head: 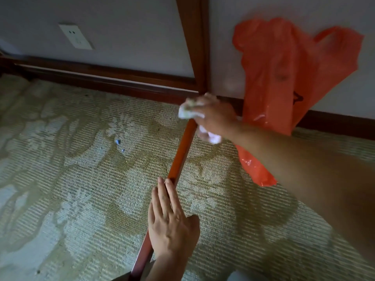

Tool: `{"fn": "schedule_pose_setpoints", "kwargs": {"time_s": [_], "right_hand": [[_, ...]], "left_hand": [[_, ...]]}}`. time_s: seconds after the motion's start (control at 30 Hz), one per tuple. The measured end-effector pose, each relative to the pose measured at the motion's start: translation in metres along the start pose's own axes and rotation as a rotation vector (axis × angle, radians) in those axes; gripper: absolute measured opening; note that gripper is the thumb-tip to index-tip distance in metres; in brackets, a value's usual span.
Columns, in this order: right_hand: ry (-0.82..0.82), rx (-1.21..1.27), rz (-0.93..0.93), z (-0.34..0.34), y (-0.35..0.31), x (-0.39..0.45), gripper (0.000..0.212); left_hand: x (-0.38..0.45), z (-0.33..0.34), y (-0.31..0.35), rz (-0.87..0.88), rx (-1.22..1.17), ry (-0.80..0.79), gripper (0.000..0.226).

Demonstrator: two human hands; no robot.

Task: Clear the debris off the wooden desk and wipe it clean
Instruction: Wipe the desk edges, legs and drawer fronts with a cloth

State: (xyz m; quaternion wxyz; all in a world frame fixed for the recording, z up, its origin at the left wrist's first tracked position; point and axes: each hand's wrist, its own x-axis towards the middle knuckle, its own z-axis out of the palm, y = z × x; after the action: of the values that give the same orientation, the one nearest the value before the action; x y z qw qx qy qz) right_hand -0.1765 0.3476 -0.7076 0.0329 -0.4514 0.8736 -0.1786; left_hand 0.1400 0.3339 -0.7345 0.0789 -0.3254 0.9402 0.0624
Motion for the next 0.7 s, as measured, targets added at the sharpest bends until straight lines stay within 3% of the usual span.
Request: {"fn": "schedule_pose_setpoints", "kwargs": {"time_s": [0.1,0.13,0.27,0.43,0.6,0.7], "right_hand": [[-0.004,-0.009,-0.264,0.003,-0.006,-0.024,0.032],[0.010,-0.008,-0.242,0.000,-0.002,-0.021,0.032],[0.100,0.229,0.233,0.011,-0.003,-0.002,0.042],[0.338,1.044,0.683,0.027,-0.016,-0.017,0.039],[0.295,1.417,0.705,0.030,-0.033,-0.014,0.029],[0.137,1.422,0.739,0.057,-0.064,-0.055,0.024]], "left_hand": [[0.005,-0.002,0.009,-0.038,-0.020,-0.009,0.121],[0.011,-0.004,0.013,-0.054,-0.028,0.005,0.118],[0.057,-0.020,0.033,-0.037,-0.085,0.036,0.100],[0.078,-0.028,0.034,0.045,-0.155,0.001,0.098],[0.080,-0.027,0.027,0.089,-0.183,-0.040,0.099],[0.079,-0.026,0.025,0.091,-0.199,-0.048,0.097]]}}
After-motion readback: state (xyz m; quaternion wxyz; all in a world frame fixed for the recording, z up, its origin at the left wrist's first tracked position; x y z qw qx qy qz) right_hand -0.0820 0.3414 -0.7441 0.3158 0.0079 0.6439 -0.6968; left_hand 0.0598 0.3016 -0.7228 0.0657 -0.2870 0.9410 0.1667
